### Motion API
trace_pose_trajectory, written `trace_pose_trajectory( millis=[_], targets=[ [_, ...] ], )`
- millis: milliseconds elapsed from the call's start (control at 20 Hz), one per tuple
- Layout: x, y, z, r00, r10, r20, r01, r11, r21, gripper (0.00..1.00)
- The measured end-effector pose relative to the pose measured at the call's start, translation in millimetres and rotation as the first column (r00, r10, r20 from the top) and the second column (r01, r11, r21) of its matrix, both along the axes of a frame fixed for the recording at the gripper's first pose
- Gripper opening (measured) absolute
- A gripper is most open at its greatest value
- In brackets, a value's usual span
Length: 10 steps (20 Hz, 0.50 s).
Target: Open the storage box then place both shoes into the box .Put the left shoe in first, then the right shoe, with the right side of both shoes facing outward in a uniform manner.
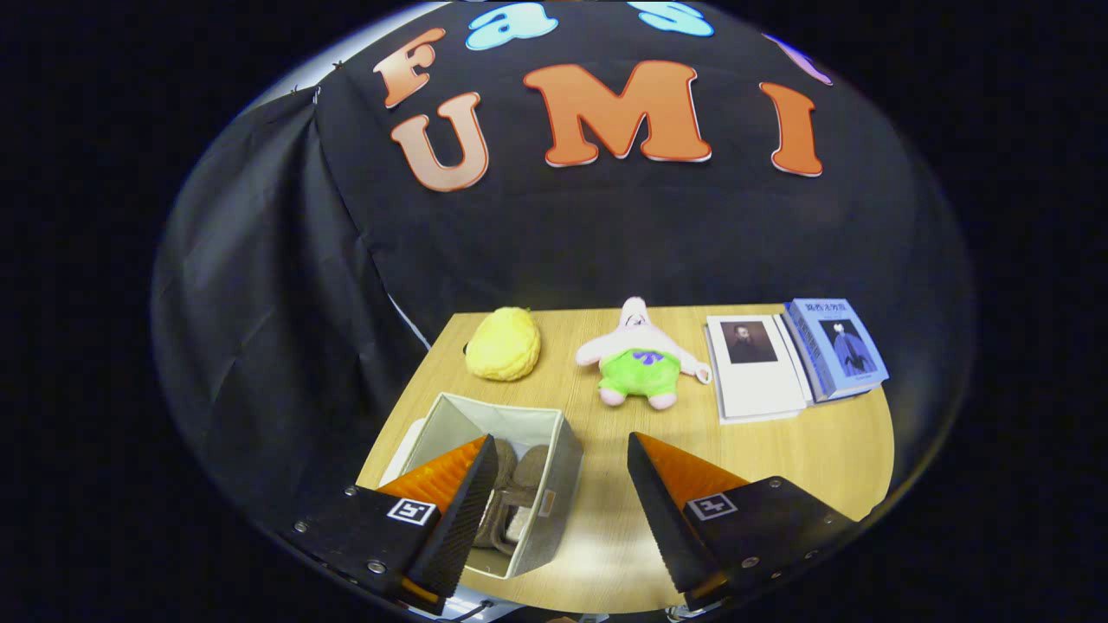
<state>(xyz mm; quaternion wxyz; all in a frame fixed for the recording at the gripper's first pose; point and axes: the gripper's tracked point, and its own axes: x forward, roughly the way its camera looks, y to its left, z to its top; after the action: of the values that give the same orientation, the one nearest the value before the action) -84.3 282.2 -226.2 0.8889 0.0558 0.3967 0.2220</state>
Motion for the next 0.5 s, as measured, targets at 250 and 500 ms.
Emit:
trace_pose_trajectory(
  millis=[250, 500],
  targets=[
    [29.8, -46.0, 59.6, 0.981, -0.036, 0.192, 0.028, 0.999, 0.043, 0.94],
    [54.6, -91.5, 111.1, 0.920, -0.104, 0.378, 0.081, 0.994, 0.077, 0.95]
  ],
)
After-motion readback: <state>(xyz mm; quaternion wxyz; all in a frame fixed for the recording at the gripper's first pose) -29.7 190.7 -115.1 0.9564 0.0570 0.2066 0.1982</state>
